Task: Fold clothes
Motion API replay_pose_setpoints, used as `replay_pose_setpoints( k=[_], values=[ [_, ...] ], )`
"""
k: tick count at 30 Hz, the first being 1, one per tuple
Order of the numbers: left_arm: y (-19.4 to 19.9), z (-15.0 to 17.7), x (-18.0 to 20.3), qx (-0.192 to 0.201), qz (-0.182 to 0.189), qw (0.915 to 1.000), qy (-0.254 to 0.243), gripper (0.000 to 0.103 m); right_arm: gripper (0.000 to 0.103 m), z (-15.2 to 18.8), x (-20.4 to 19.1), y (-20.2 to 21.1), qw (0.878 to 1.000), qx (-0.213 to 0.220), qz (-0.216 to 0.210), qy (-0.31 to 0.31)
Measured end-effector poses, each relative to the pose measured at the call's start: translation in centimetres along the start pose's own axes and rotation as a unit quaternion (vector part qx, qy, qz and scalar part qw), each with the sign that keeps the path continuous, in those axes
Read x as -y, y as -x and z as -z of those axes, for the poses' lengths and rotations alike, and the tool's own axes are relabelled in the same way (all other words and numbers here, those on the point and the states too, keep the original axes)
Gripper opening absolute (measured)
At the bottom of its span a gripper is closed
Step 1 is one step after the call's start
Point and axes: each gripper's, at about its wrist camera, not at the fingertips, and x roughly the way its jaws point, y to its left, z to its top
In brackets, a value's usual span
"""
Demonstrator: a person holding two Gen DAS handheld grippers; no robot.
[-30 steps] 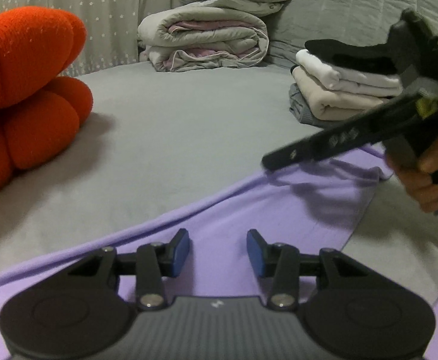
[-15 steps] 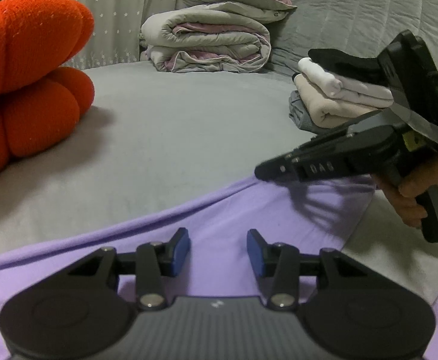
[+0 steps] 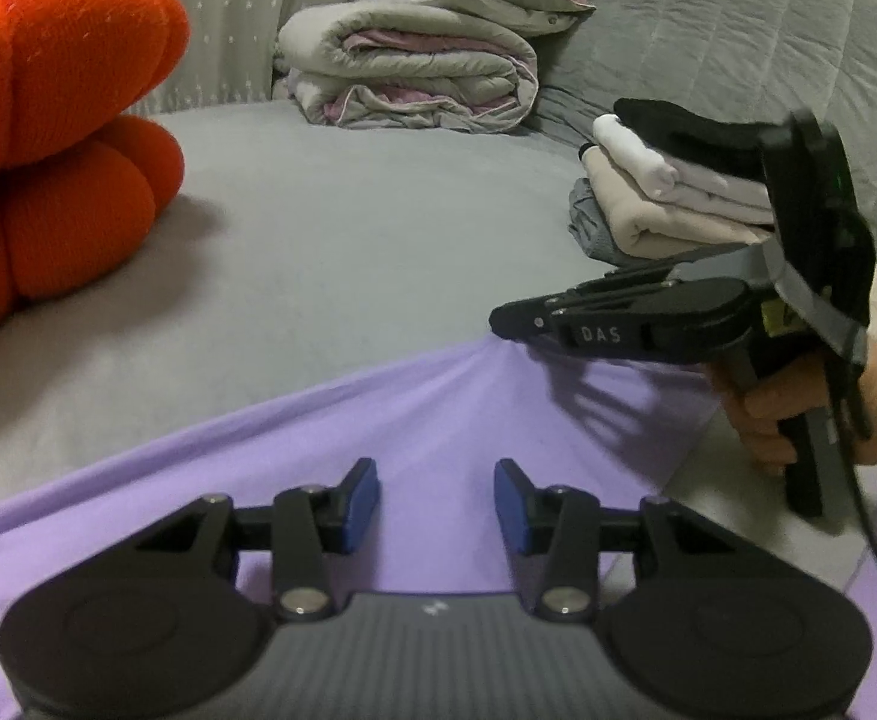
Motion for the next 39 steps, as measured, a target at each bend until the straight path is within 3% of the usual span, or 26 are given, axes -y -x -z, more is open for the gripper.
replay_pose_setpoints(
  k=[5, 12, 17, 19, 25, 30, 36, 39],
  values=[
    [1.2, -0.4, -2.4, 0.006, -0.025, 0.9991, 0.033, 0.044, 0.002, 0.0, -0.3, -0.3, 1.000, -0.009, 0.007, 0.008],
    [1.5, 0.0, -5.6, 0.009, -0.068, 0.9944, 0.081, 0.044, 0.012, -0.3, -0.3, 0.2, 1.000, -0.015, 0.010, 0.003],
    [2.5, -0.1, -4.4, 0.010, -0.081, 0.9929, 0.086, 0.046, 0.019, 0.3, 1.4, 2.3, 0.999, -0.008, 0.015, -0.035],
    [3.3, 0.0, -3.5, 0.012, -0.079, 0.9933, 0.084, 0.048, 0.034, 0.9, 2.6, 3.5, 0.998, -0.002, 0.019, -0.059],
    [4.9, 1.1, -1.0, 0.002, -0.071, 0.9947, 0.075, 0.051, 0.033, 3.6, 6.1, 6.5, 0.992, -0.004, 0.046, -0.121],
    [6.4, 2.2, 0.7, -0.002, -0.073, 0.9938, 0.084, 0.051, 0.034, 5.8, 10.0, 9.6, 0.978, 0.011, 0.082, -0.190],
    [7.9, 2.4, 1.8, 0.004, -0.057, 0.9879, 0.144, 0.051, 0.033, 7.8, 14.1, 12.1, 0.955, 0.035, 0.131, -0.265],
    [8.4, 2.8, 2.2, 0.019, -0.047, 0.9847, 0.167, 0.051, 0.033, 8.3, 15.0, 12.5, 0.948, 0.038, 0.148, -0.278]
  ],
)
